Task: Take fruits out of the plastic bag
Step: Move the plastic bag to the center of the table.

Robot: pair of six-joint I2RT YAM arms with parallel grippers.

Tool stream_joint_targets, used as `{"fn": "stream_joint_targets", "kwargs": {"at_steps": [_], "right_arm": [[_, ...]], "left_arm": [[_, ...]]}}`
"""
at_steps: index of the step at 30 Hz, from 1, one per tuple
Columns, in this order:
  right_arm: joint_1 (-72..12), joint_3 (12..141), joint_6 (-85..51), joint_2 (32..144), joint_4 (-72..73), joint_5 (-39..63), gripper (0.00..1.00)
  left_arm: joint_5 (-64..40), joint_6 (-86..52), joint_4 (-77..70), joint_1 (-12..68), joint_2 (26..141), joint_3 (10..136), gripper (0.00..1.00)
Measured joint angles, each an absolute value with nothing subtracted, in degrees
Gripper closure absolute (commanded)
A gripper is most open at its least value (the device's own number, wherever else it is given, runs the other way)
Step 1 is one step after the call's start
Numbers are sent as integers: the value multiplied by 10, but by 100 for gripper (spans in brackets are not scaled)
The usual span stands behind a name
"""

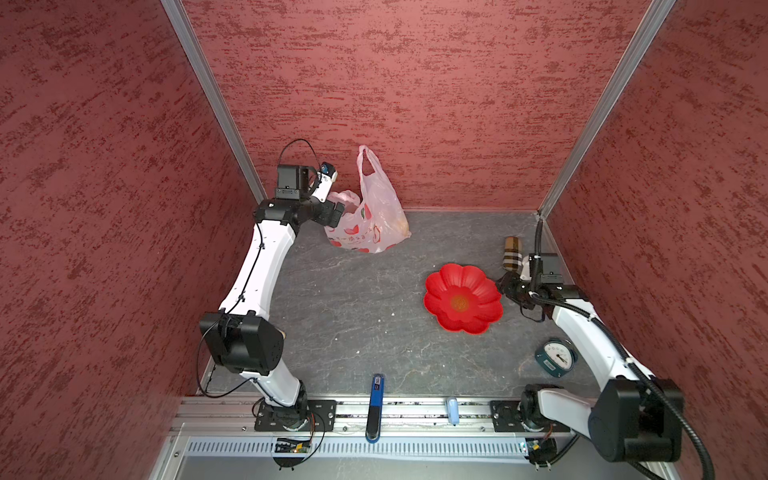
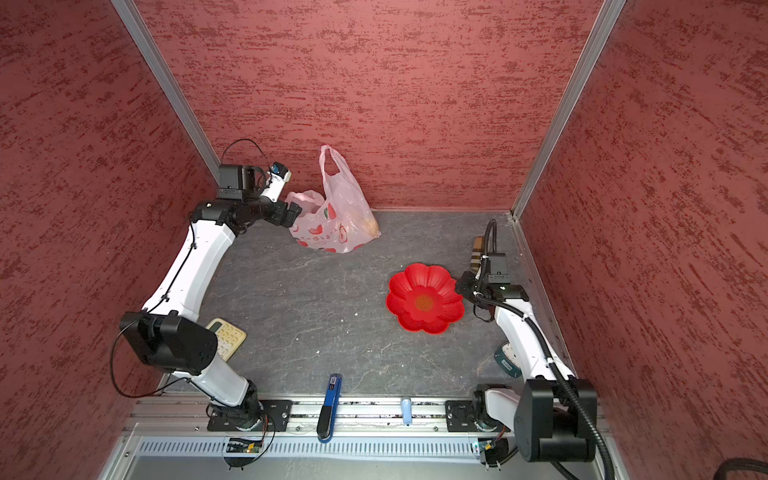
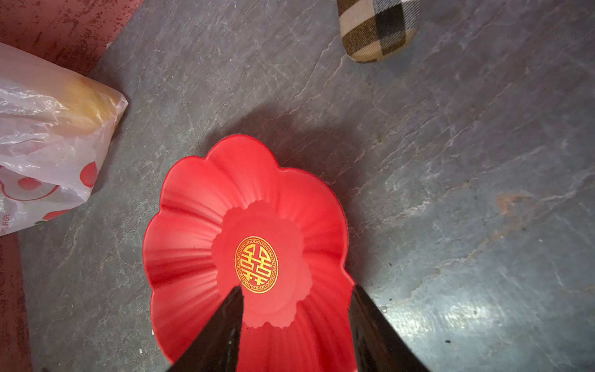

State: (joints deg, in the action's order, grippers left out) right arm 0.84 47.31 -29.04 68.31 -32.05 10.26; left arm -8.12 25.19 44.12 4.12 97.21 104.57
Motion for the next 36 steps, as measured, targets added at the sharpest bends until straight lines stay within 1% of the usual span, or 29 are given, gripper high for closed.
{"fn": "stream_joint_targets", "kwargs": {"at_steps": [4, 5, 6, 7, 8, 9, 11, 13, 14, 15, 18, 22, 27, 33, 36], "right_arm": [[8, 481, -287, 687, -320, 102, 45], [8, 484, -287, 688, -320, 102, 45], [8, 487, -286, 690, -320, 101, 45], [8, 489, -286, 691, -319, 100, 45], [8, 491, -286, 692, -319, 99, 45], [8, 493, -287, 693, -319, 98, 45], [8, 494, -287, 693, -317, 96, 45], [8, 494, -287, 693, -317, 96, 45], [8, 494, -287, 693, -316, 96, 46], [8, 494, -287, 694, -315, 96, 47], [8, 494, -286, 696, -312, 97, 50], [8, 500, -284, 703, -303, 107, 51], [-18, 517, -287, 703, -272, 111, 51], [-134, 558, -304, 708, -238, 83, 50], [-206, 601, -313, 730, -222, 55, 47]], "left_arm": [[-92, 260, 423, 30, 1034, 1085, 16], [-95, 260, 421, 28, 1051, 1094, 20], [-98, 260, 418, 26, 1067, 1103, 25], [-102, 259, 416, 25, 1082, 1111, 36], [-104, 256, 412, 23, 1096, 1120, 50], [-105, 255, 408, 22, 1108, 1127, 59], [-108, 246, 398, 22, 1124, 1132, 74], [-112, 232, 390, 22, 1127, 1129, 83], [-116, 224, 381, 22, 1123, 1123, 89], [-118, 213, 370, 22, 1116, 1111, 100], [-116, 179, 334, 23, 1071, 1047, 100], [-98, 118, 292, 35, 971, 923, 100], [-53, 47, 260, 85, 835, 773, 100], [-3, -23, 254, 153, 687, 610, 100], [25, -49, 264, 179, 626, 556, 100]]}}
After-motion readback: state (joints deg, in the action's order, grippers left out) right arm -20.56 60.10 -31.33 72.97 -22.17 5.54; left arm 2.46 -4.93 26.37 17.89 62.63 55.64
